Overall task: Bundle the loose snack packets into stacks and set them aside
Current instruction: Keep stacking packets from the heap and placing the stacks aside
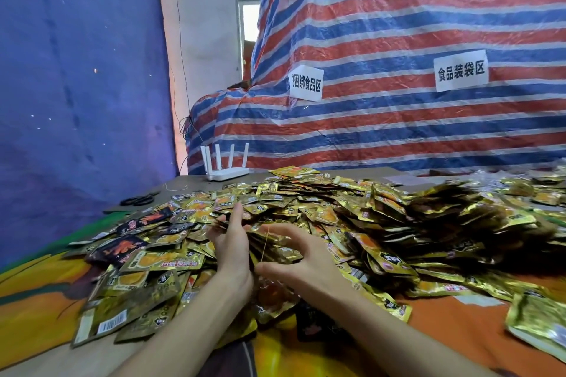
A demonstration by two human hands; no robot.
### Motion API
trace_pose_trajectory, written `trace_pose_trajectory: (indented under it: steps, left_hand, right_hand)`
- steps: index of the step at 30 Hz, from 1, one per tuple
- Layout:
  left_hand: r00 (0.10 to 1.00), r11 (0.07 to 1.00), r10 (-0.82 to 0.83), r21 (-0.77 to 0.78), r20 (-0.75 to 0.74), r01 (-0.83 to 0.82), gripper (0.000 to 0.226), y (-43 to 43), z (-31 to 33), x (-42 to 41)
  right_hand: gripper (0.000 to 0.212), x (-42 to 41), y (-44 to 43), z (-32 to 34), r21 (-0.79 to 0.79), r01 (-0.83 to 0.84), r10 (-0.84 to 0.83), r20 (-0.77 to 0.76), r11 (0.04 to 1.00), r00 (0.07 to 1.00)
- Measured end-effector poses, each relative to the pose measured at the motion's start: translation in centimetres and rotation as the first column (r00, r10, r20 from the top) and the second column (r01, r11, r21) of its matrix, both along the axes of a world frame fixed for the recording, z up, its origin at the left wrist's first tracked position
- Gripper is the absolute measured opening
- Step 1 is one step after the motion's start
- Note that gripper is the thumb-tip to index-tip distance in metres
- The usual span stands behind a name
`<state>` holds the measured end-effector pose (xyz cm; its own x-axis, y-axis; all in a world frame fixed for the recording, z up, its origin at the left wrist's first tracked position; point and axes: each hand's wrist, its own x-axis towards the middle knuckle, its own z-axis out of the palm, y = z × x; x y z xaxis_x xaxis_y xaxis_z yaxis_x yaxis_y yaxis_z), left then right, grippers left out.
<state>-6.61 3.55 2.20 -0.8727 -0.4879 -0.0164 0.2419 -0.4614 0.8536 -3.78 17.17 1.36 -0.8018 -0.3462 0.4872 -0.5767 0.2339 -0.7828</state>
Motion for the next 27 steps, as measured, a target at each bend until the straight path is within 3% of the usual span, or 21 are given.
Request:
trace_pose_trajectory:
  steps: [6, 11, 16, 21, 24, 27]
  left_hand:
    - [0.999, 1.000, -0.019, -0.004, 0.029, 0.020, 0.084, 0.2, 0.4, 0.2]
    - [0.995, 0.994, -0.090, -0.064, 0.047, 0.093, 0.085, -0.1, 0.3, 0.3]
    - [0.939, 0.940, -0.339, -0.024, 0.050, 0.340, 0.096, -0.1, -0.1, 0.1]
    - [0.864, 0.861, -0.502, 0.074, -0.039, 0.503, 0.078, 0.7, 0.2, 0.7]
    - [0.867, 0.865, -0.498, 0.061, -0.019, 0.498, 0.077, 0.8, 0.0, 0.6]
    - [0.912, 0.913, -0.407, 0.061, 0.047, 0.404, 0.056, 1.0, 0.1, 0.7]
  right_hand:
    - [0.060, 0.8, -0.3, -0.2, -0.038, 0.005, -0.009, -0.099, 0.999, 0.995]
    - [0.059, 1.0, -0.6, -0.2, -0.054, 0.014, -0.023, -0.155, 0.998, 0.988]
    - [0.059, 0.7, -0.4, -0.2, -0.075, 0.054, -0.068, -0.204, 0.996, 0.976]
    - [0.051, 0.0, 0.1, -0.2, -0.101, 0.136, -0.152, -0.177, 0.986, 0.972]
    - [0.049, -0.2, 0.0, -0.4, -0.079, 0.167, -0.177, -0.150, 0.983, 0.973]
    - [0.051, -0.2, -0.4, -0.5, -0.024, 0.203, -0.204, -0.147, 0.979, 0.968]
